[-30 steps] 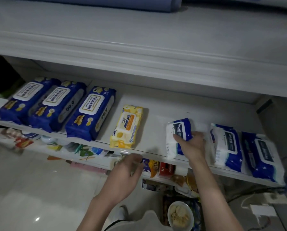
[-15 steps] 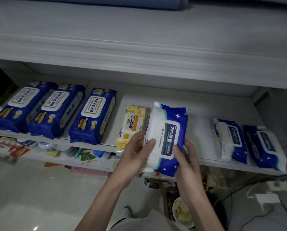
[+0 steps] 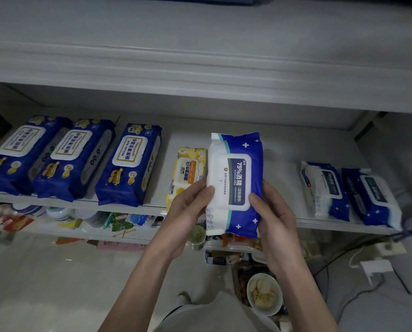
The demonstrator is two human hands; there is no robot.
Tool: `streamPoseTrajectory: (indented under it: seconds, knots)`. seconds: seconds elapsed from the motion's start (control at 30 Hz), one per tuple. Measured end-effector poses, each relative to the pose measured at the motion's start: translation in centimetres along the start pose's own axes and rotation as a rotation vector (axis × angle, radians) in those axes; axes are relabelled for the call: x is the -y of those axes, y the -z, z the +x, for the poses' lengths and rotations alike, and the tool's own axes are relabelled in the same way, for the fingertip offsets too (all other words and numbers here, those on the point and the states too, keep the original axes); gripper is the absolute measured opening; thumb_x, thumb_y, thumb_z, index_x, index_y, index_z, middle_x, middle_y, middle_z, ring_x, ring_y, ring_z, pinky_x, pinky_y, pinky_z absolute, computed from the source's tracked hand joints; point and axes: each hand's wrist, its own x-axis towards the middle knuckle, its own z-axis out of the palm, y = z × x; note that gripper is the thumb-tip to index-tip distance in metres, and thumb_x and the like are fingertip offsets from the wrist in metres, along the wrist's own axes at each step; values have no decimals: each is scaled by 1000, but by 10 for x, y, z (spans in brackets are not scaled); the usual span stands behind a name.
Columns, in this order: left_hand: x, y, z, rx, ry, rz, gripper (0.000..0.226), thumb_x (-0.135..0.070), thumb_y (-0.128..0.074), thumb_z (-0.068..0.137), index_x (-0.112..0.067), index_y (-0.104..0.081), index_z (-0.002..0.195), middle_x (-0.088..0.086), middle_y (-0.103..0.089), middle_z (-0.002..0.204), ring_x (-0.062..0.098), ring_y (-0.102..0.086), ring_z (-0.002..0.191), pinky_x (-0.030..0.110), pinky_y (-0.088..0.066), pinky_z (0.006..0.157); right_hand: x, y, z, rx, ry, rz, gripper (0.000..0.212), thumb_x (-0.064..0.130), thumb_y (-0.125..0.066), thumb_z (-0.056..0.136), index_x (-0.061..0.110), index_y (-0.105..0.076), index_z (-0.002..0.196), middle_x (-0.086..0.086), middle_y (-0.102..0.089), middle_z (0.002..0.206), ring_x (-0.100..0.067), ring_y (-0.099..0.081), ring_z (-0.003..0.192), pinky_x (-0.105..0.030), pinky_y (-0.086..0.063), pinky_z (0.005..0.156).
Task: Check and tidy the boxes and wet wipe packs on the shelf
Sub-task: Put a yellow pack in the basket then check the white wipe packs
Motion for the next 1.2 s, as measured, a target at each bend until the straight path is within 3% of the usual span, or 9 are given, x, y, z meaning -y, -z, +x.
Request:
streamPoseTrajectory:
  seconds: [0.3,0.47,0.57,0.67,0.8,0.87,1.0,1.1,1.2]
  knots:
    - [2,3,2,-53,49,-110,49,-31,-65,84,-15,-57,129,9,-71,124,28,-67,118,47,-54,98,0,-2,-1,17,5,-13,55,24,-71,85,23,-62,139,0,-74,129,-20,-73,115,-32,-64,79]
    - [-1,-5,0,-223,-67,30,39,-15,-73,89,-14,-58,124,4,-74,116,14,-73,102,25,-60,71,-4,-7,0,39,80,-291,56,37,-70,89,47,-48,140,21,-59,140,-2,-61,125,-20,-61,80]
    - [3,-8,-2,-261,-147,139,35,-11,-73,89,-18,-62,121,-5,-73,114,10,-71,102,19,-58,72,-13,-12,2,76,42,-276,57,40,-73,86,37,-57,140,11,-66,137,-6,-67,121,-25,-62,86]
    - [6,-5,-3,-221,-165,128,26,-12,-70,92,-22,-67,116,-7,-76,108,13,-70,103,24,-59,73,-18,-13,7,23,32,-186,48,16,-75,92,21,-60,138,4,-70,132,-1,-71,110,-21,-61,79]
    - [10,3,-2,-158,-139,96,47,-31,-76,79,-25,-65,124,-6,-74,115,11,-68,113,27,-60,82,-26,-8,10,-20,-27,-43,53,20,-73,84,21,-63,136,-4,-73,130,-26,-69,122,-44,-57,97]
    - [11,4,-2,-116,-91,81,59,-36,-74,77,-28,-59,134,-9,-70,127,10,-66,119,24,-59,83,-26,-8,8,-28,-27,-18,50,14,-69,88,19,-62,137,-5,-73,130,-28,-68,123,-46,-56,98]
    - [11,6,-2,-66,-70,41,54,-32,-68,85,-24,-60,137,-3,-71,128,17,-67,119,30,-55,93,-22,-9,6,-15,2,-67,44,7,-69,93,18,-63,136,-2,-73,130,-25,-68,124,-47,-55,103]
    - [9,6,-2,-63,-90,38,53,-34,-66,85,-24,-60,137,-4,-71,127,17,-65,121,35,-52,99,-20,-11,4,-7,8,-69,51,19,-70,87,18,-64,137,-2,-73,131,-25,-69,123,-48,-55,103]
    - [8,3,-3,-69,-81,-2,52,-35,-66,84,-25,-59,134,-2,-73,122,18,-68,116,33,-55,93,-18,-12,3,5,0,-46,57,25,-71,81,18,-64,137,-4,-73,131,-28,-69,122,-50,-54,104]
